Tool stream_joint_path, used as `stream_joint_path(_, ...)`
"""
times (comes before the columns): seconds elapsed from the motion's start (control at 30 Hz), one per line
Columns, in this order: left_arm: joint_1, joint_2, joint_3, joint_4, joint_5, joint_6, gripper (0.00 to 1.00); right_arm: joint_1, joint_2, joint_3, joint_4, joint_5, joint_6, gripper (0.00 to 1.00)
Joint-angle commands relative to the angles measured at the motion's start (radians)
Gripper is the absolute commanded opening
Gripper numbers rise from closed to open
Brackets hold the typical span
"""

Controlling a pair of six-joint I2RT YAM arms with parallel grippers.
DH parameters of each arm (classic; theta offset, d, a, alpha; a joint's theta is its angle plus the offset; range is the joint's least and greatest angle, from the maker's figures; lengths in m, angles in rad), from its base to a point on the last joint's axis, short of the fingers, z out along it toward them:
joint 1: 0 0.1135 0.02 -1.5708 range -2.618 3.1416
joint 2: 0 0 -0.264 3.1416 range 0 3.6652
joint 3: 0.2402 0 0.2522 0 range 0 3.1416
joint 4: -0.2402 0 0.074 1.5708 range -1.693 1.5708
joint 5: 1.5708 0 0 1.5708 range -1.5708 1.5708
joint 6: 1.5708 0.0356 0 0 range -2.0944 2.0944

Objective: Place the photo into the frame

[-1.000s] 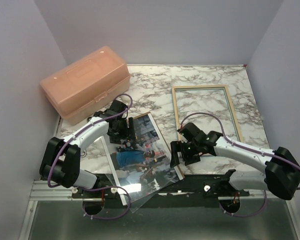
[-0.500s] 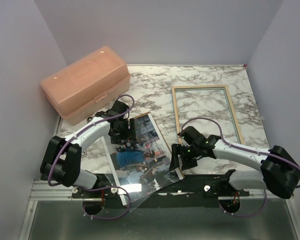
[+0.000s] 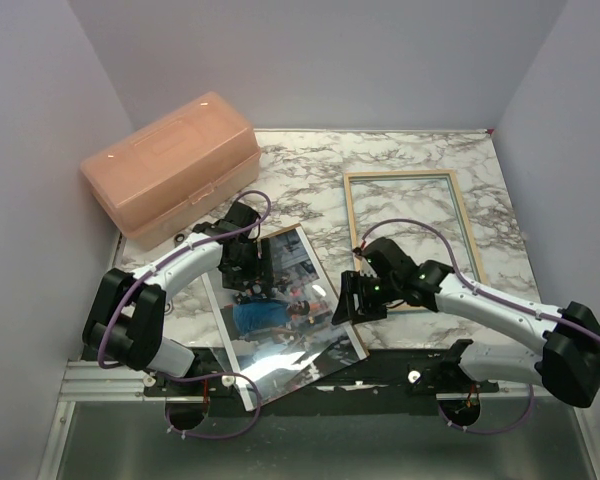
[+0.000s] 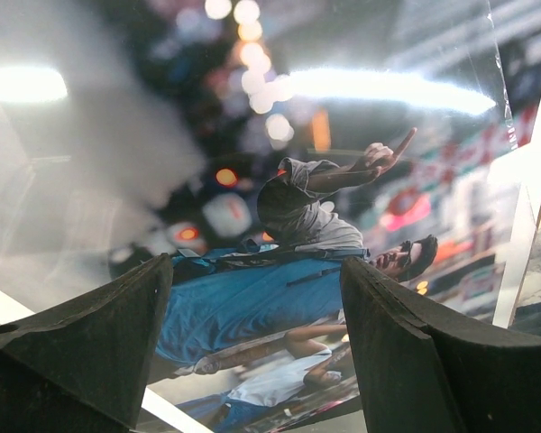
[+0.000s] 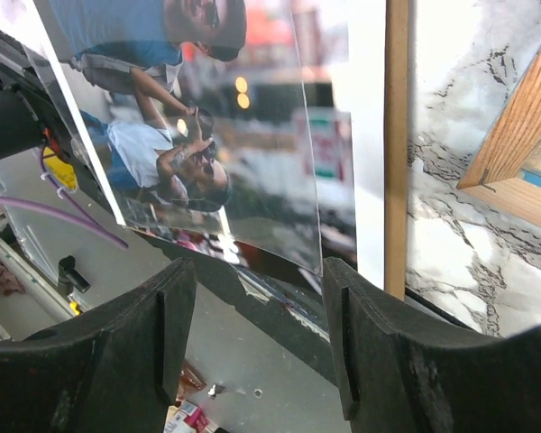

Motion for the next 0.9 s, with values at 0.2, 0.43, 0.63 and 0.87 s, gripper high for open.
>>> stream_joint_path(0.2, -0.010, 0.021, 0.033, 0.005, -0.019, 0.010, 0.76, 0.006, -0.070, -0.091, 0.223, 0.030, 0.146, 0.63)
stream_joint_path(0.43, -0.011, 0.023, 0.036, 0.004, -0.019, 0.010, 0.76, 0.005, -0.057, -0.158, 0.418, 0.012, 0.243, 0.62)
stream_joint_path(0.63, -0.013, 0.026, 0.036, 0.004, -0.018, 0.011, 0.75, 0.005, 0.009, -0.187, 0.535, 0.001, 0.274, 0.61)
stream_joint_path(0.87, -0.014, -0.005, 0.039, 0.004, -0.020, 0.013, 0.75, 0.005, 0.088, -0.157, 0.575, -0.001, 0.267, 0.44)
